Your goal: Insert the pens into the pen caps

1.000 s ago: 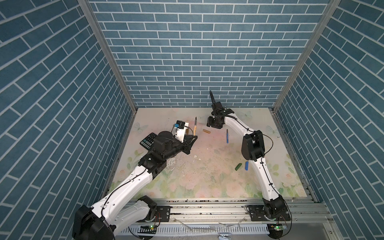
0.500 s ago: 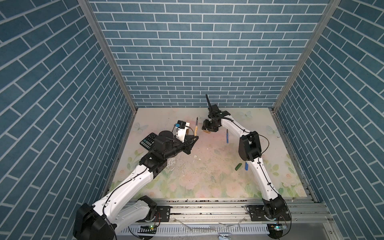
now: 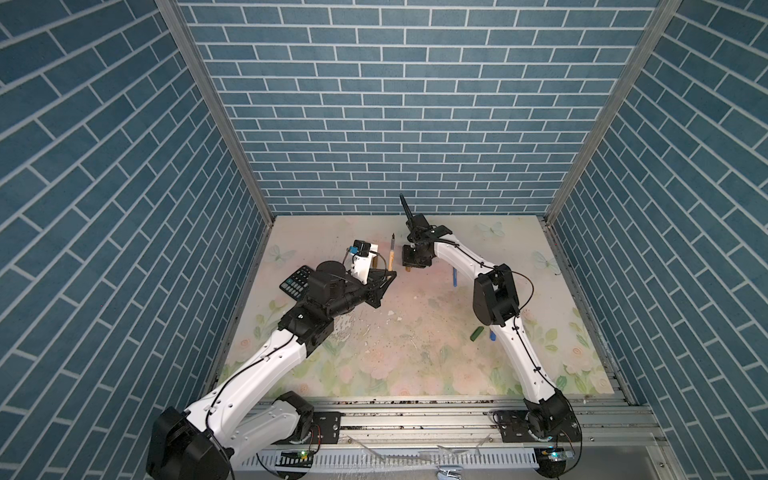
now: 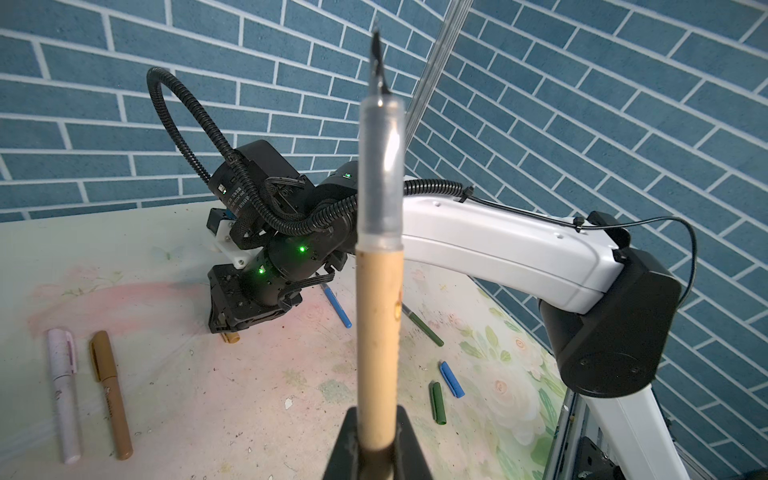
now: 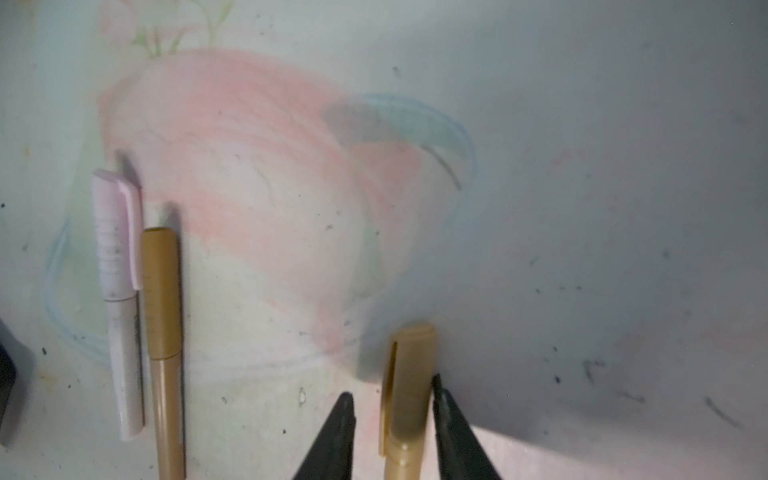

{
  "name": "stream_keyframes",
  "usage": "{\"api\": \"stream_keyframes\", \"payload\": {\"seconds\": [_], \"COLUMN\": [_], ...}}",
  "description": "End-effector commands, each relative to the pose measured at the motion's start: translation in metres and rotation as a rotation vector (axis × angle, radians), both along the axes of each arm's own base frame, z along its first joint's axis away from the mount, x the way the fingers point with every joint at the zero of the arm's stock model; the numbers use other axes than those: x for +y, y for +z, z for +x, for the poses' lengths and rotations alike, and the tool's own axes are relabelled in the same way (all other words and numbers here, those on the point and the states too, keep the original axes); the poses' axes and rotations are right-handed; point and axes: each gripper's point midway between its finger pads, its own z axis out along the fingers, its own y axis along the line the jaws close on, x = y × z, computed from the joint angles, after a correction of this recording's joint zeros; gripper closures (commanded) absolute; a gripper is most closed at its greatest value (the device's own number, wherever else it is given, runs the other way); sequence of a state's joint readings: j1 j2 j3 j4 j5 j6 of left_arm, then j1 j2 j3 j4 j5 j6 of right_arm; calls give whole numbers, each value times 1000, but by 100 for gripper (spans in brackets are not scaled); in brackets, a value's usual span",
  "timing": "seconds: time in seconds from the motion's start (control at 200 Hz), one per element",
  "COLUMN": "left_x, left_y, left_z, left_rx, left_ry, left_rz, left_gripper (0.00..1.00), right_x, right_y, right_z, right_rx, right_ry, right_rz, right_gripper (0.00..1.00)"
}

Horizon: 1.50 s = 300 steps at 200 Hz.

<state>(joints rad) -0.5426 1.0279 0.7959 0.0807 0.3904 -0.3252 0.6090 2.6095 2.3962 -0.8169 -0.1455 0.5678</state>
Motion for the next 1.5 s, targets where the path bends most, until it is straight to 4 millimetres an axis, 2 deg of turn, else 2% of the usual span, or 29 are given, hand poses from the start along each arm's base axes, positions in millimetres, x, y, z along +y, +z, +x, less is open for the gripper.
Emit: {"api": "stream_keyframes", "payload": {"seconds": [0.0,0.185,0.54,0.825,0.995,1.235,1.495], "left_x": [0,0,-1,-2,-2,0,1], "left_y": [7,5,3,2,1,2,2], "left_z": [2,3,3,5,6,8,8], "left_rx": [-19,-16,-14,-8,-4,-7,-6], "left_ry": [-3,-2,-3,-3,-3,3,4], "left_rz": [-11,-8,-3,-1,-1,-5,-7], "left_gripper": [100,100,100,100,100,100,100], "right_x": [-13,-19,-14,-10,-3,-3,-18], "right_y": [-11,-10,-25,-29,-17,23,26], "right_z": [-8,-4,-6,-8,-8,-11,-25], "right_rx": [36,12,34,33,14,-54,-62], "right_ry": [-7,-21,6,14,21,9,-7], "right_rz": [-88,-121,-110,-121,-98,-40,-51], "right_gripper": [72,79,77,78,80,80,80]}}
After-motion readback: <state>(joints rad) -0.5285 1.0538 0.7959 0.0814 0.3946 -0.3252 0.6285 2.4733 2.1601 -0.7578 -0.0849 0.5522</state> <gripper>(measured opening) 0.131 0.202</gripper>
